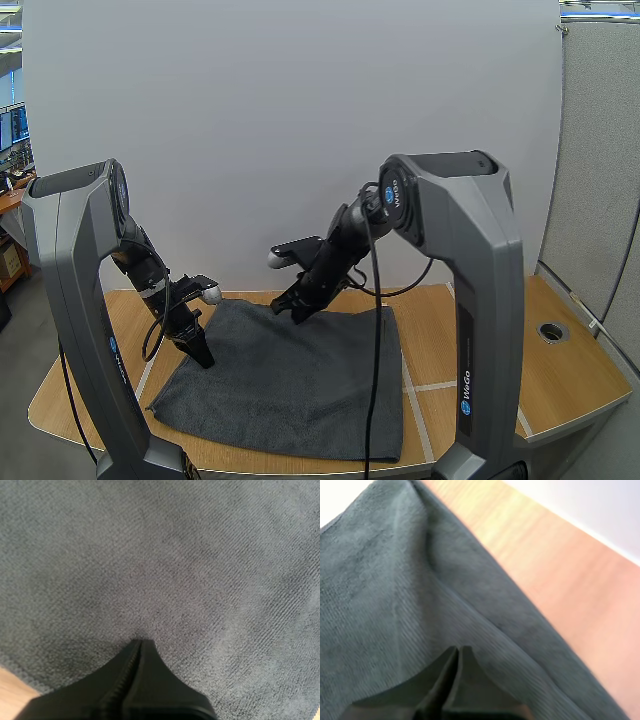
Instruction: Fold the towel
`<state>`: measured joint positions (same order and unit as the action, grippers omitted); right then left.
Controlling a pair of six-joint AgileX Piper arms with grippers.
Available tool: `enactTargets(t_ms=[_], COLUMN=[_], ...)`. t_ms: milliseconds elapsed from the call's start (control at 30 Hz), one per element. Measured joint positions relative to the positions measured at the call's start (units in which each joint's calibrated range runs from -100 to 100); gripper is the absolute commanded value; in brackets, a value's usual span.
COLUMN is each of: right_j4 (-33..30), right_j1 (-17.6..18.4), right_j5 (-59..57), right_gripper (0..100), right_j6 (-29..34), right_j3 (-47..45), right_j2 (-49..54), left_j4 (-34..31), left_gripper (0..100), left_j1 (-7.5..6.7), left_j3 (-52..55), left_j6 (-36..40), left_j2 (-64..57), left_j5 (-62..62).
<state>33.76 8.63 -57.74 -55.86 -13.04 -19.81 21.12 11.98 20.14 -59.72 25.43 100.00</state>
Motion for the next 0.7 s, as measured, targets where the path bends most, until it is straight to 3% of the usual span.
enactTargets(t_ms=[400,700], right_j4=[0.81,-0.12], right_j1=[1.4,1.4], right_j5=[3.3,12.96], right_gripper=[0,0], right_j6=[0.0,0.0], right_j3=[1.64,1.64], right_j2=[-4.52,-5.01], left_j4=[-0.86,-0.86], left_gripper=[0,0], left_j1=[-0.05,-0.05], left_j3=[0.39,0.39], left_j6=[0.46,0.46], left_j2=[0.02,0.02], left_j5=[0.0,0.0])
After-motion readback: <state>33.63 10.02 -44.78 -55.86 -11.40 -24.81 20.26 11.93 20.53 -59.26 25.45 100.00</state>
